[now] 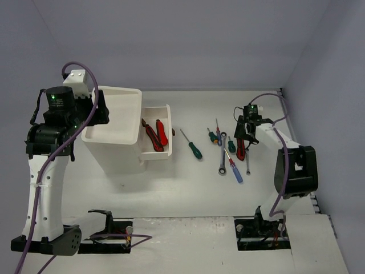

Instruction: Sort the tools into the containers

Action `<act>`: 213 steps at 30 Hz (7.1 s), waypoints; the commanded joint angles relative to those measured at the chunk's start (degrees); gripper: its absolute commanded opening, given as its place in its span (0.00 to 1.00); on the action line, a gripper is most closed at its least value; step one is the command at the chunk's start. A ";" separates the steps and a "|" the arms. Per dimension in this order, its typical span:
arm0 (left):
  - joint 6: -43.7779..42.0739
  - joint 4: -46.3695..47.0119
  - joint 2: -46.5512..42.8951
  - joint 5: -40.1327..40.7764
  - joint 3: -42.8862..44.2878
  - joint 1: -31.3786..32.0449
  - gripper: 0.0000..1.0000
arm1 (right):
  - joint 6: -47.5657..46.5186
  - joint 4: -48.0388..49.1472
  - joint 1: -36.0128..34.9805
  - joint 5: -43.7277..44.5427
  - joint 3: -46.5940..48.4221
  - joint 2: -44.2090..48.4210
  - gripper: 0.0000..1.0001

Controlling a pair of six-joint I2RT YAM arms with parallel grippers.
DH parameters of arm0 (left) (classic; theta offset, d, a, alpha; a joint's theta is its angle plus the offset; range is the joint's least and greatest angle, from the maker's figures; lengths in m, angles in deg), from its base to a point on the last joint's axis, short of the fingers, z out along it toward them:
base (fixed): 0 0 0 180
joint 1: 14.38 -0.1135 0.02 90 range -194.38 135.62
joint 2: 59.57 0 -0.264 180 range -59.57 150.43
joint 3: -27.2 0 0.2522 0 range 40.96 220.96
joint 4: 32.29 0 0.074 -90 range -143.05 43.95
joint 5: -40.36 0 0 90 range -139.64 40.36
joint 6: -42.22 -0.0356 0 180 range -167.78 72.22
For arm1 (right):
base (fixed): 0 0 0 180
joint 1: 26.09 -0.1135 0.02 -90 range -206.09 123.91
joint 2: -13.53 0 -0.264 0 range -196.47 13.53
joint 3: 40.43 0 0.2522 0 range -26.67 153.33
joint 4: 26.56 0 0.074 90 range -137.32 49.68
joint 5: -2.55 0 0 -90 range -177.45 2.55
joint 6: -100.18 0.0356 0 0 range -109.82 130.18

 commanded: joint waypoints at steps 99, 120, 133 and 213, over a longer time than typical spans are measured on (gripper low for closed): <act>-0.59 2.08 -4.93 -1.02 -4.16 1.69 0.72 | 19.20 -1.01 12.18 9.37 26.02 -24.78 0.57; -2.15 2.00 -0.51 1.66 0.93 1.65 0.72 | 8.77 -0.84 -9.32 -1.57 28.59 -3.50 0.00; -2.27 1.90 1.39 2.90 2.24 1.60 0.72 | 11.57 0.34 -35.96 -4.14 47.05 -16.51 0.05; -3.80 6.30 22.05 -4.46 1.23 -10.44 0.00 | 18.23 9.71 -44.15 -14.06 40.03 -19.57 0.34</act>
